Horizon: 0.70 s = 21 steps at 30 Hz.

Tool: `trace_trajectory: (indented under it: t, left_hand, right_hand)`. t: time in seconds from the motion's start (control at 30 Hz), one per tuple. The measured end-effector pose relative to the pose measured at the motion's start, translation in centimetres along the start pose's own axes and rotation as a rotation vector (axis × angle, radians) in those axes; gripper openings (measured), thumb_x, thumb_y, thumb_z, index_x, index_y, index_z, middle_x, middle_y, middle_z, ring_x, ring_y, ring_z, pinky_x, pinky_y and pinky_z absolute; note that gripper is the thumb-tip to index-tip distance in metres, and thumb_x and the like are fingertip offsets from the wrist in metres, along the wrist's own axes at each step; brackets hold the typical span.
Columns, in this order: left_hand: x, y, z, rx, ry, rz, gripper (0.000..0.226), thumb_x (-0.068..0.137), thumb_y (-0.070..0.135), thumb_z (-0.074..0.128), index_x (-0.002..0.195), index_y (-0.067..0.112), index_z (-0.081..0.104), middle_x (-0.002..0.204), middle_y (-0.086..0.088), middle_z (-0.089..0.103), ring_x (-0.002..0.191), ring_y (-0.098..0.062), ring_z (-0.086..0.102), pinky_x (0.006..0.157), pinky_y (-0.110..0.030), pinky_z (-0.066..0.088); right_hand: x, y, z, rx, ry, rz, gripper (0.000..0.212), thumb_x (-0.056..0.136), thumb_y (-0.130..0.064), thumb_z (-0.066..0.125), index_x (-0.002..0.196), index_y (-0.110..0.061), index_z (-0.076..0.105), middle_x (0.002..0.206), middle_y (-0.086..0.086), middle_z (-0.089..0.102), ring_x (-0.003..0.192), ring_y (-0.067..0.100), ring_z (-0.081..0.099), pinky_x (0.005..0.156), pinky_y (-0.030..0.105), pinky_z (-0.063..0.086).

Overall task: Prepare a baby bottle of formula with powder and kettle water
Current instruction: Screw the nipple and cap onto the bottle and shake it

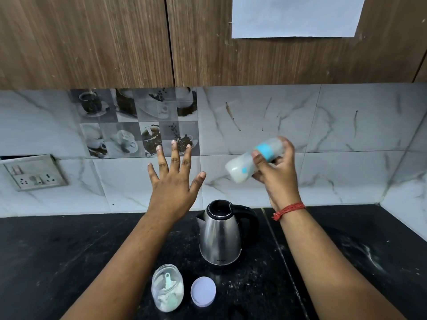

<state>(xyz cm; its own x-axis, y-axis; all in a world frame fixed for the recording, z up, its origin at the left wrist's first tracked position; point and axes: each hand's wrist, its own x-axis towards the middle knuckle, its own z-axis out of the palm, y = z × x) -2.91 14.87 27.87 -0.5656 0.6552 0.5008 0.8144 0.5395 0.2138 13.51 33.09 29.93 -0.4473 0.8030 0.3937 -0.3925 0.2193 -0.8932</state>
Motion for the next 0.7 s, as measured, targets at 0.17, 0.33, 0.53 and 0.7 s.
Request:
trace_trajectory:
  t: [0.17,0.33,0.53,0.7]
  left_hand:
    - [-0.08,-0.05,0.04,0.006,0.005,0.008,0.078,0.092,0.078,-0.003,0.158,0.041,-0.024,0.166,0.004,-0.036,0.151,-0.029,-0.037,0.123,-0.065,-0.008]
    - [-0.22,0.27,0.07,0.009,0.006,0.011,0.079,0.091,0.079,-0.004,0.158,0.041,-0.022,0.167,0.003,-0.034,0.152,-0.03,-0.036,0.123,-0.064,-0.008]
    - [-0.42,0.4,0.14,0.02,-0.006,0.005,0.079,0.092,0.078,-0.004,0.159,0.04,-0.022,0.167,0.002,-0.034,0.152,-0.03,-0.035,0.124,-0.065,-0.007]
    - [-0.41,0.41,0.21,0.017,-0.009,0.002,0.078,0.092,0.078,-0.004,0.158,0.041,-0.024,0.166,0.002,-0.035,0.152,-0.031,-0.035,0.123,-0.064,-0.008]
  right_hand:
    - [0.46,-0.88,0.08,-0.086,-0.136,0.024,0.073,0.064,-0.048,0.085,0.127,-0.057,0.047,0.116,0.004,0.064,0.099,0.019,0.073,0.071,0.041,0.064]
    - [0.6,-0.27,-0.19,-0.127,-0.132,-0.019,0.073,0.083,-0.03,0.082,0.139,-0.048,0.039,0.118,0.002,0.061,0.102,0.02,0.071,0.073,0.042,0.064]
    - [0.27,-0.15,-0.39,-0.081,-0.061,-0.028,0.071,0.085,-0.029,0.081,0.139,-0.048,0.038,0.12,0.002,0.061,0.104,0.019,0.071,0.075,0.042,0.064]
    - [0.0,-0.22,-0.61,-0.018,0.091,-0.088,0.069,0.089,-0.028,0.078,0.142,-0.04,0.036,0.118,0.001,0.06,0.098,0.014,0.073,0.073,0.041,0.064]
